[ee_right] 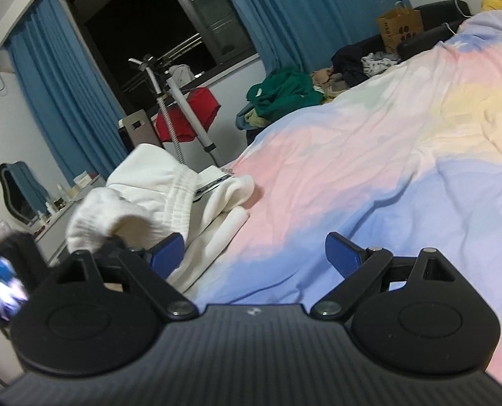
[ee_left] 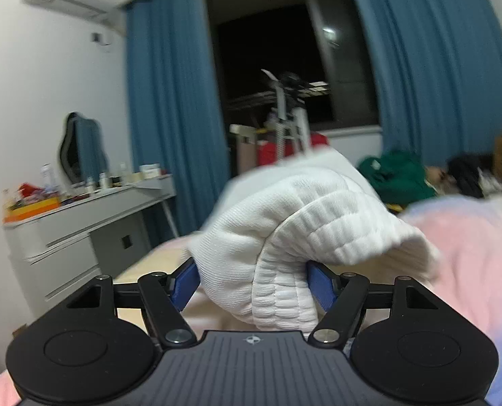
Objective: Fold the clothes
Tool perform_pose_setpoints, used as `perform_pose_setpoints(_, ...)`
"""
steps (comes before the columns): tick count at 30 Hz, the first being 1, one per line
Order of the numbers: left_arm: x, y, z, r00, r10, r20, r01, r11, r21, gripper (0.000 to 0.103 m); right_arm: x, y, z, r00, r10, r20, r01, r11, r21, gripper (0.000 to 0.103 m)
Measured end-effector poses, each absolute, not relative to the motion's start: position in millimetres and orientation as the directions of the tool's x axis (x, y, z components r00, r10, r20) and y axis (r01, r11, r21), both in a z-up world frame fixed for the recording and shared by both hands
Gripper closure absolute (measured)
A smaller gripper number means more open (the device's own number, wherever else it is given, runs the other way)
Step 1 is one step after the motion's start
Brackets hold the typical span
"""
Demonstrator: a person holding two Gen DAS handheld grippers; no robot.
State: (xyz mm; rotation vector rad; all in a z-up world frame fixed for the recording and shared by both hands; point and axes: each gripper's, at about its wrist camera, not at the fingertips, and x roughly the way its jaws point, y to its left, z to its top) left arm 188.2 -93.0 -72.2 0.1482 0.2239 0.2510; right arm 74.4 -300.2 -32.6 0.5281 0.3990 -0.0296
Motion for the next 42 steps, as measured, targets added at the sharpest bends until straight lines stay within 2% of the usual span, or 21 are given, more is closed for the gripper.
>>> perform_pose_setpoints(7, 147.0, -15.5, -45.0, 0.913, 0.301, -0.275, -0.249, 0.946, 0.208, 0.032, 69.4, -288.9, -27.6, 0.932, 0.099, -0.348, 0.077, 0.885, 0.459, 0.011)
perform_pose_setpoints(11, 126.3, 28.5, -45.8, 0.88, 0.307, -0.364, -0.247, 0.948, 0.201, 0.032, 74.8, -279.1, -29.7, 0.926, 0.145, -0.348, 0.029, 0.894, 0.447, 0.011)
perform_pose_setpoints(15, 105.2, 61.6, -52.9, 0.837, 0.255, -0.485, -0.23, 0.967, 0.112, 0.032, 83.5, -262.1, -33.9, 0.905, 0.152, -0.397, 0.003, 0.932, 0.363, 0.011)
perform_pose_setpoints(21, 75.5, 100.5, -66.9, 0.791, 0.208, -0.576, -0.256, 0.967, -0.002, 0.032, 101.7, -225.5, -47.7, 0.849, 0.153, -0.505, -0.075, 0.982, 0.171, 0.011)
perform_pose_setpoints(25, 67.2, 114.7, -72.7, 0.785, 0.193, -0.589, -0.254, 0.967, -0.021, 0.032, 125.9, -200.2, -55.5, 0.806, 0.131, -0.578, -0.135, 0.99, 0.037, 0.012)
perform_pose_setpoints(29, 64.2, 111.1, -83.9, 0.773, 0.169, -0.612, -0.239, 0.971, -0.034, 0.031, 152.8, -189.3, -66.1, 0.801, 0.069, -0.595, -0.119, 0.992, -0.045, 0.012)
perform_pose_setpoints(32, 68.9, 107.5, -90.6, 0.766, 0.14, -0.627, -0.185, 0.983, -0.007, 0.027, 173.9, -183.6, -84.0, 0.753, 0.029, -0.657, -0.114, 0.99, -0.087, 0.024)
perform_pose_setpoints(34, 70.3, 99.2, -92.0, 0.775, 0.134, -0.617, -0.15, 0.988, 0.026, 0.023, 181.9, -182.2, -92.2, 0.743, 0.007, -0.669, -0.094, 0.991, -0.094, 0.024)
perform_pose_setpoints(37, 70.3, 90.7, -91.7, 0.793, 0.105, -0.601, -0.107, 0.994, 0.033, 0.019, 186.9, -187.1, -93.1, 0.79, 0.022, -0.613, -0.057, 0.998, -0.038, 0.025)
perform_pose_setpoints(42, 76.4, 71.2, -103.3, 0.798, 0.089, -0.596, -0.061, 0.996, 0.066, 0.019, 201.5, -183.3, -93.0, 0.859, 0.01, -0.513, -0.033, 0.999, -0.037, 0.037)
